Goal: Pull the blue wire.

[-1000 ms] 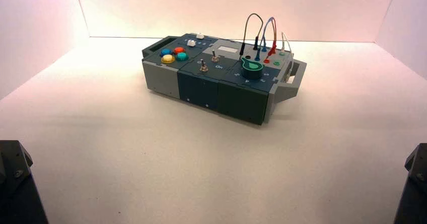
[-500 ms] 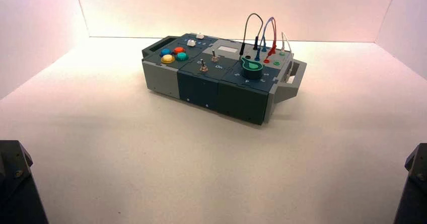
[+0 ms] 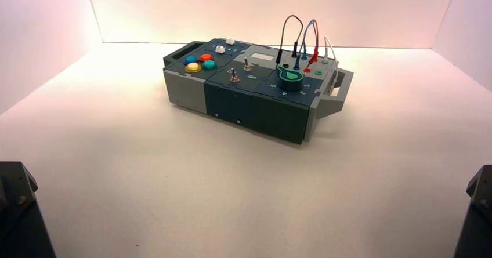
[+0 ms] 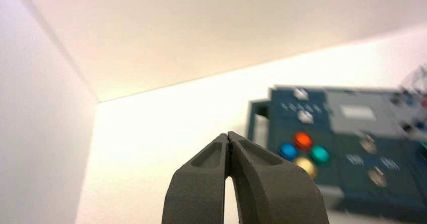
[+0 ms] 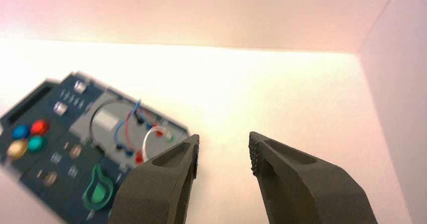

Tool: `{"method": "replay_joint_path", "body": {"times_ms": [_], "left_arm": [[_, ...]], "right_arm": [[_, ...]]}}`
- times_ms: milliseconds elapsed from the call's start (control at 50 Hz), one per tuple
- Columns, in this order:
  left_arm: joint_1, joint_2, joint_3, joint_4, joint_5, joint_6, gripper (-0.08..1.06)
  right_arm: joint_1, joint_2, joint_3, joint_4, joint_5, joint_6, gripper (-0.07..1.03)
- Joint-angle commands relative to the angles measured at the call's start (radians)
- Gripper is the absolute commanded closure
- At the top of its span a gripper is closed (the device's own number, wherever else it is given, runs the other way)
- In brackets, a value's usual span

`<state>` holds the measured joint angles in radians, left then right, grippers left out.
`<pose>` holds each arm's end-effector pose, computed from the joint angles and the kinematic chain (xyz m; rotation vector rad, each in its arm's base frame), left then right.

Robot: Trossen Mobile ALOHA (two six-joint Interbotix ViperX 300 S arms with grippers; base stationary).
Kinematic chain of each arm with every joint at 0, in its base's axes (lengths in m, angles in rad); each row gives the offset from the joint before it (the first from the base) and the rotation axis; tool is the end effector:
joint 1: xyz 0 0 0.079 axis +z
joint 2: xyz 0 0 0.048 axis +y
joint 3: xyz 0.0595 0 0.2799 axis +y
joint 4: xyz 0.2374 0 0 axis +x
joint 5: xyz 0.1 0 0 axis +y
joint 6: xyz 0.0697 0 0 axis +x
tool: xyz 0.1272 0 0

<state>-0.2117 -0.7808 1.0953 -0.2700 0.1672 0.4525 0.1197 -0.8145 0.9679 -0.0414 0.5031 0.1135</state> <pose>0.3315 -0.0802 0.1732 0.2214 0.4509 -0.2949 0.3248 0.0351 0.1907 0.0286 0.6580 0.0708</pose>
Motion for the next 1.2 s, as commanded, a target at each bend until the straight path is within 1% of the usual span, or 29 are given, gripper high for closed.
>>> {"method": "replay_joint_path", "body": {"times_ms": [20,60,180,260,280,300,320,380,420,480,520,580,640,660,720,840,860,940,980,1100,1200], "left_arm": [[-0.041,0.011,-0.060,0.005,0.087,0.014,1.01],[-0.051,0.017,-0.067,0.005,0.103,0.014,1.01],[-0.080,0.031,-0.084,0.005,0.155,0.018,1.01],[-0.095,0.034,-0.100,0.005,0.206,0.028,1.01],[-0.100,0.035,-0.103,0.005,0.224,0.031,1.01],[-0.101,0.035,-0.106,0.005,0.232,0.034,1.01],[-0.109,0.038,-0.114,0.005,0.259,0.041,1.01],[-0.123,0.043,-0.126,0.005,0.298,0.055,1.01],[-0.137,0.049,-0.138,0.005,0.331,0.064,1.01],[-0.150,0.051,-0.141,0.003,0.348,0.069,1.01],[-0.153,0.052,-0.141,0.002,0.354,0.069,1.01],[-0.155,0.058,-0.141,0.000,0.360,0.069,1.01],[-0.158,0.063,-0.141,0.000,0.365,0.069,1.01],[-0.163,0.081,-0.146,0.000,0.382,0.069,1.01],[-0.172,0.089,-0.150,0.000,0.394,0.069,1.01],[-0.183,0.100,-0.152,0.000,0.411,0.069,1.01],[-0.186,0.100,-0.152,0.000,0.422,0.069,1.01],[-0.189,0.100,-0.152,0.000,0.425,0.069,1.01],[-0.189,0.100,-0.153,0.000,0.425,0.069,1.01],[-0.189,0.101,-0.153,0.000,0.426,0.069,1.01],[-0.195,0.109,-0.153,-0.011,0.426,0.069,1.01]], "right_arm": [[0.035,0.034,-0.089,0.009,0.118,-0.002,0.43],[0.051,0.052,-0.112,0.009,0.167,-0.006,0.43],[0.097,0.104,-0.170,0.009,0.278,-0.026,0.43],[0.124,0.140,-0.212,0.012,0.353,-0.057,0.43],[0.133,0.155,-0.222,0.017,0.379,-0.067,0.43],[0.137,0.160,-0.225,0.020,0.385,-0.071,0.43],[0.144,0.172,-0.238,0.029,0.399,-0.081,0.43],[0.158,0.186,-0.244,0.052,0.399,-0.098,0.43],[0.172,0.193,-0.249,0.071,0.397,-0.120,0.43],[0.209,0.201,-0.253,0.094,0.379,-0.146,0.43],[0.225,0.201,-0.255,0.101,0.374,-0.153,0.44],[0.249,0.204,-0.261,0.104,0.374,-0.158,0.44],[0.265,0.207,-0.267,0.104,0.374,-0.156,0.44],[0.301,0.224,-0.278,0.107,0.374,-0.158,0.44],[0.313,0.242,-0.281,0.107,0.374,-0.160,0.44],[0.321,0.284,-0.287,0.107,0.376,-0.167,0.44],[0.322,0.325,-0.291,0.107,0.368,-0.179,0.44],[0.324,0.362,-0.293,0.106,0.356,-0.181,0.44],[0.327,0.400,-0.298,0.100,0.334,-0.183,0.44],[0.333,0.448,-0.299,0.094,0.295,-0.181,0.44],[0.334,0.495,-0.298,0.091,0.245,-0.176,0.43]]}}
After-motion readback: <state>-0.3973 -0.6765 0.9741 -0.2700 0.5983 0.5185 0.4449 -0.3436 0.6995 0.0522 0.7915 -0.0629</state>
